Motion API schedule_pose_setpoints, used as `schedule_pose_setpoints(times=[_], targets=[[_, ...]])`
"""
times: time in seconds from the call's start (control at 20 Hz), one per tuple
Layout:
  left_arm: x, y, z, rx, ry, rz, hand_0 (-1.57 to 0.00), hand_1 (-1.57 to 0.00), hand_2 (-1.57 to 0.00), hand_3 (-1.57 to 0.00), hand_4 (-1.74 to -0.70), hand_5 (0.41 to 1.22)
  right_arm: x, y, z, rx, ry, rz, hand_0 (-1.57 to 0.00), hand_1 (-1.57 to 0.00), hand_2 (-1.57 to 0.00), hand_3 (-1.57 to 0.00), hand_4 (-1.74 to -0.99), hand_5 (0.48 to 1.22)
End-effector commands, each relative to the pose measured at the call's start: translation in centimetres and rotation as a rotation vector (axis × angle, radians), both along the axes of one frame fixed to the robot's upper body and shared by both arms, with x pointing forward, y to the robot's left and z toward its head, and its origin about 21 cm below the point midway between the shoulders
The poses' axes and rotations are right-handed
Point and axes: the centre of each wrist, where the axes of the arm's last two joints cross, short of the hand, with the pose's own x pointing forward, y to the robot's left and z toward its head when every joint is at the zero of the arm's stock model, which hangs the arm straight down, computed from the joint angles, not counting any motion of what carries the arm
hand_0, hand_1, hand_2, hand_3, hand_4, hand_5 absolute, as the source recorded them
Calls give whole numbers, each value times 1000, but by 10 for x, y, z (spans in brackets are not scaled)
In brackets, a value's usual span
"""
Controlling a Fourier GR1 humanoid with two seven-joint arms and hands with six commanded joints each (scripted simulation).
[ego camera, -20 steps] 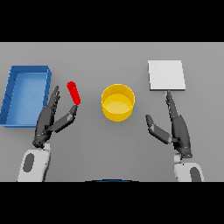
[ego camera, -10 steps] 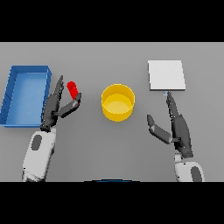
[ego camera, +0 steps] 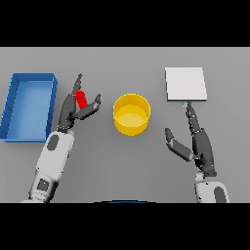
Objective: Pick up the red beaker and tilt it to pour out 1 green nut into yellow bowl. Pick up the yellow bowl and place it on the metallic measuring scale.
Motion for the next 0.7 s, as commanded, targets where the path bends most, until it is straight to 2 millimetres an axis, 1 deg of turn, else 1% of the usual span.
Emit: schedule_pose_setpoints(times=[0.0, 0.1, 0.15, 0.2, 0.25, 0.3, 0.35, 0.4, 0.5, 0.55, 0.6, 0.65], targets=[[2, 2, 0, 8, -4, 2, 1, 1, 1, 1, -1262, 680, -2, 0, 0, -1, -5, 0, 1, 1, 1, 1, -1262, 691], [7, 3, 0, 9, -22, 0, 1, 1, 1, 1, -1271, 692, -1, 0, -3, -7, 13, -4, 1, 1, 1, 1, -1265, 691], [7, 0, -4, -6, -36, 7, 1, -24, -41, 1, -1297, 715, 2, -3, -1, -20, 17, -16, 1, 1, 1, 1, -1259, 691], [9, -6, -5, -14, -50, 14, -93, -141, -150, -47, -1324, 741, 2, -1, 0, -20, 5, -11, 1, 1, 1, 1, -1255, 691], [9, -5, -8, -25, -54, 35, -322, -364, -358, -218, -1355, 770, 2, -2, 0, -28, -7, -9, 1, 1, 1, 1, -1252, 690], [8, -6, -9, -27, -46, 47, -572, -606, -600, -421, -1424, 860, 1, 0, 0, -25, -11, -9, 1, 1, 1, 1, -1247, 688], [9, -9, -7, -27, -52, 49, -772, -799, -794, -584, -1480, 933, -1, 1, -3, -30, -3, -7, 1, 1, 1, 1, -1245, 692], [10, -11, -9, -22, -68, 39, -932, -953, -950, -761, -1529, 990, -1, -1, -3, -34, -8, -11, 1, 1, 1, 1, -1241, 695], [12, -16, -11, -40, -96, 21, -1162, -1176, -1173, -997, -1601, 1073, 3, -1, 0, -16, 4, -19, 1, 1, 1, 1, -1233, 688], [11, -14, -12, -40, -99, 20, -1244, -1255, -1253, -1111, -1572, 1103, 2, 0, -1, -15, -2, -19, 1, 1, 1, 1, -1233, 686], [12, -16, -11, -45, -100, 27, -1309, -1318, -1317, -1203, -1606, 1119, 4, 1, -1, -12, -2, -14, 1, 1, 1, 1, -1232, 685], [13, -9, -11, -53, -93, 41, -1361, -1369, -1367, -1277, -1633, 1125, 3, 1, -1, -15, -7, -10, 1, 1, 1, 1, -1219, 680]])
